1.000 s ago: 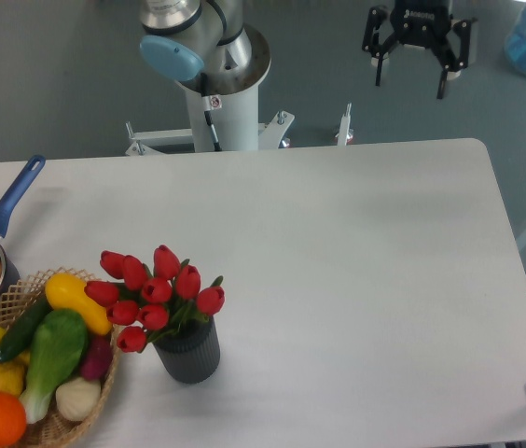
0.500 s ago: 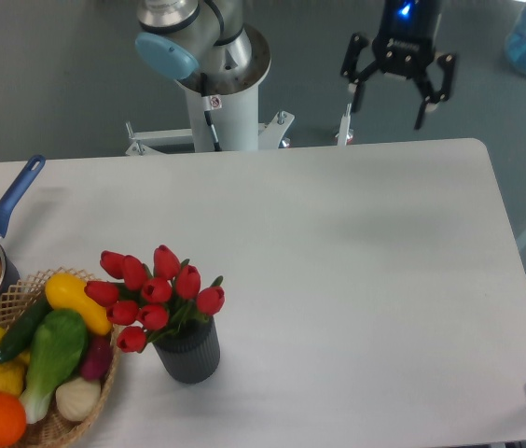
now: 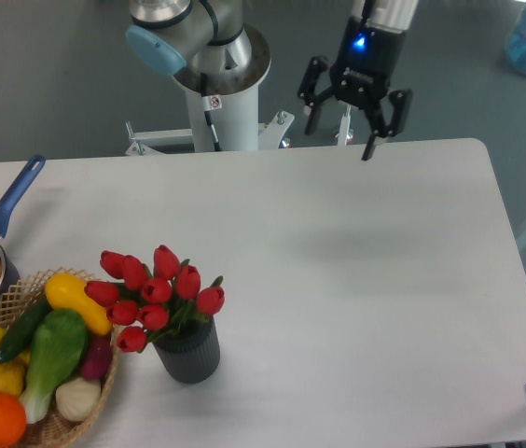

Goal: Pick up the flowers from the vase
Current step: 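Move the open gripper down toward the red tulips in the black vase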

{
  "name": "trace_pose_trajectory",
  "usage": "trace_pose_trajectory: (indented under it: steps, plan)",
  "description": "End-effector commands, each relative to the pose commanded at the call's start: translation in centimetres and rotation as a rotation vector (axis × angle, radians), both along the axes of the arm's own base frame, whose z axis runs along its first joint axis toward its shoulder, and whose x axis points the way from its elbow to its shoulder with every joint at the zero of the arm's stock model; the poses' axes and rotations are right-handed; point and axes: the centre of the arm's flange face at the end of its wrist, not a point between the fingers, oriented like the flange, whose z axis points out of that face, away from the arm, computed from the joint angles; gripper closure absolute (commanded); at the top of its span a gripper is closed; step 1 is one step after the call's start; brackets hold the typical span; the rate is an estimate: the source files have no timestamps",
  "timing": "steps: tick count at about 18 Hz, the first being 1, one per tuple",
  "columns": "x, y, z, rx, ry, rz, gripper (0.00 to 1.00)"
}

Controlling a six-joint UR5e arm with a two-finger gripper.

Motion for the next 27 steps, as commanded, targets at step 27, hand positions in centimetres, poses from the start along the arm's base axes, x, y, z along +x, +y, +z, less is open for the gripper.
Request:
trace_pose_trajectory:
  steps: [27]
  plan:
    - [0.6, 14.2, -11.8, 0.234, -0.055, -0.273, 0.0]
